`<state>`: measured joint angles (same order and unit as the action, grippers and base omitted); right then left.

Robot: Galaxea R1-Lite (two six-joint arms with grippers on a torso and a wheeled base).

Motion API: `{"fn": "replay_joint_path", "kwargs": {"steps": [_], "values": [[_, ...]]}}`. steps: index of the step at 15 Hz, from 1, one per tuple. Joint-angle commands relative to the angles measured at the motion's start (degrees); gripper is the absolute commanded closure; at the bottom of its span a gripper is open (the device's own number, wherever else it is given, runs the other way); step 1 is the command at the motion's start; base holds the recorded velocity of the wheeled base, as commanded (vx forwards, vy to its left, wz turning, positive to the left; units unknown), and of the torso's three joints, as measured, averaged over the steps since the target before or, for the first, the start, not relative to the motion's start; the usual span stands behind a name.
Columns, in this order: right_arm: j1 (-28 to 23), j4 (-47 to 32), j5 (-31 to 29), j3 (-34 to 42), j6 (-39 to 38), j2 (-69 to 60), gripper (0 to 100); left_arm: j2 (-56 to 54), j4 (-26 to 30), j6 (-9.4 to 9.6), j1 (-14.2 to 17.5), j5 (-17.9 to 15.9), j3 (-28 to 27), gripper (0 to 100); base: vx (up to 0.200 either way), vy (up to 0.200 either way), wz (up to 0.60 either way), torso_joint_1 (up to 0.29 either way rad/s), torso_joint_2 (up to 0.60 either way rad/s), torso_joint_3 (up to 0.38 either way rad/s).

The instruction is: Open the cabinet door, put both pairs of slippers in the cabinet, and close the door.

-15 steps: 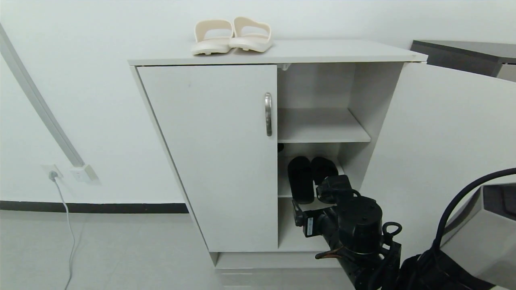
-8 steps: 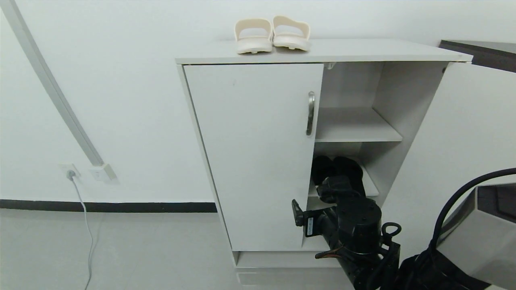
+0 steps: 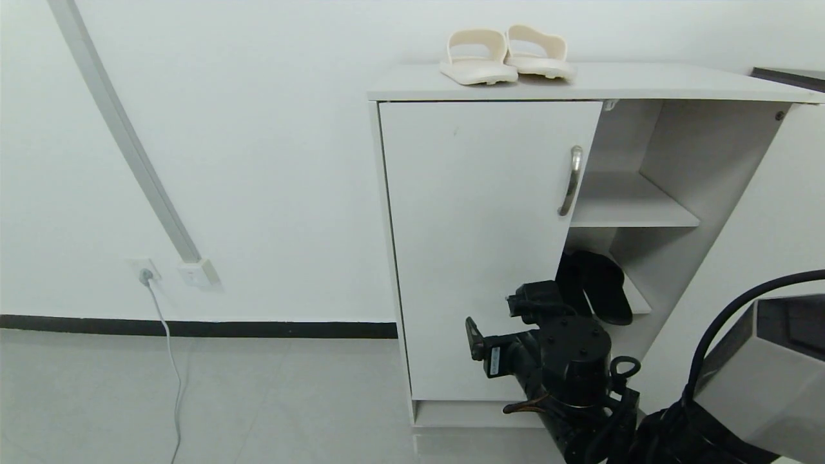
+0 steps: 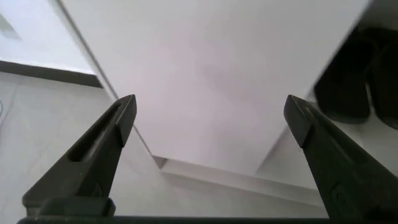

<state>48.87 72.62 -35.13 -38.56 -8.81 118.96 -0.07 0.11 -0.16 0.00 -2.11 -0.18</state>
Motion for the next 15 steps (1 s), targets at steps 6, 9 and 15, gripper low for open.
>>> {"fn": "replay_joint_path", "kwargs": {"steps": [6,9,15], "values": [[0.00,0.42,0.15,0.94,0.20,-1.53,0,0.07,-0.02,-0.11,0.09,0.00,0.01,100,0.000,0.000,0.00,0.000,0.00,0.000],[0.00,-0.81,0.24,1.12,0.20,-5.49,0,0.07,-0.02,-0.11,0.09,0.00,0.01,100,0.000,0.000,0.00,0.000,0.00,0.000],[0.00,-1.34,0.33,4.28,2.57,-7.16,0,0.07,-0.02,-0.11,0.09,0.09,0.01,100,0.000,0.000,0.00,0.000,0.00,0.000]]}}
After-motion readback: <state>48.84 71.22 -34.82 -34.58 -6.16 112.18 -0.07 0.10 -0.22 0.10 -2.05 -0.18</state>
